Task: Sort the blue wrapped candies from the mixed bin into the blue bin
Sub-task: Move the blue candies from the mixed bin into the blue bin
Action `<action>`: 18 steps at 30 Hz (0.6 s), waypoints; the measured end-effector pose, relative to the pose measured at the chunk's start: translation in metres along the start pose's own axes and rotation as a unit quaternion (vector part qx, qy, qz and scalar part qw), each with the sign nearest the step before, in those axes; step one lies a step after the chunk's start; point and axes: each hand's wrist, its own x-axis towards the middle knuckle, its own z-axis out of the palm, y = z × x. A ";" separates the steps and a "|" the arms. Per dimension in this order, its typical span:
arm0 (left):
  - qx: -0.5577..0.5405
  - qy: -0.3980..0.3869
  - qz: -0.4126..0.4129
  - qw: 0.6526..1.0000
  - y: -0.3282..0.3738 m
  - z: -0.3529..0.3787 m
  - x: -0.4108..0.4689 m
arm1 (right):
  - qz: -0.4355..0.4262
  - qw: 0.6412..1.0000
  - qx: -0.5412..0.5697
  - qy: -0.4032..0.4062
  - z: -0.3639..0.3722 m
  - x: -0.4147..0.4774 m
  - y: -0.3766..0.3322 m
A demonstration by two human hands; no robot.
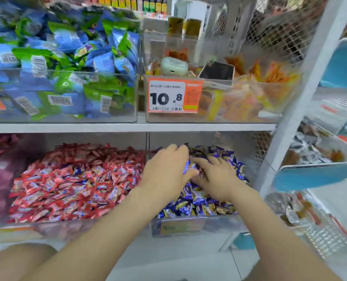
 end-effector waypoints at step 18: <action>0.043 -0.055 -0.257 0.964 -0.118 -0.069 -0.058 | -0.162 0.929 0.307 0.130 -0.040 -0.056 -0.152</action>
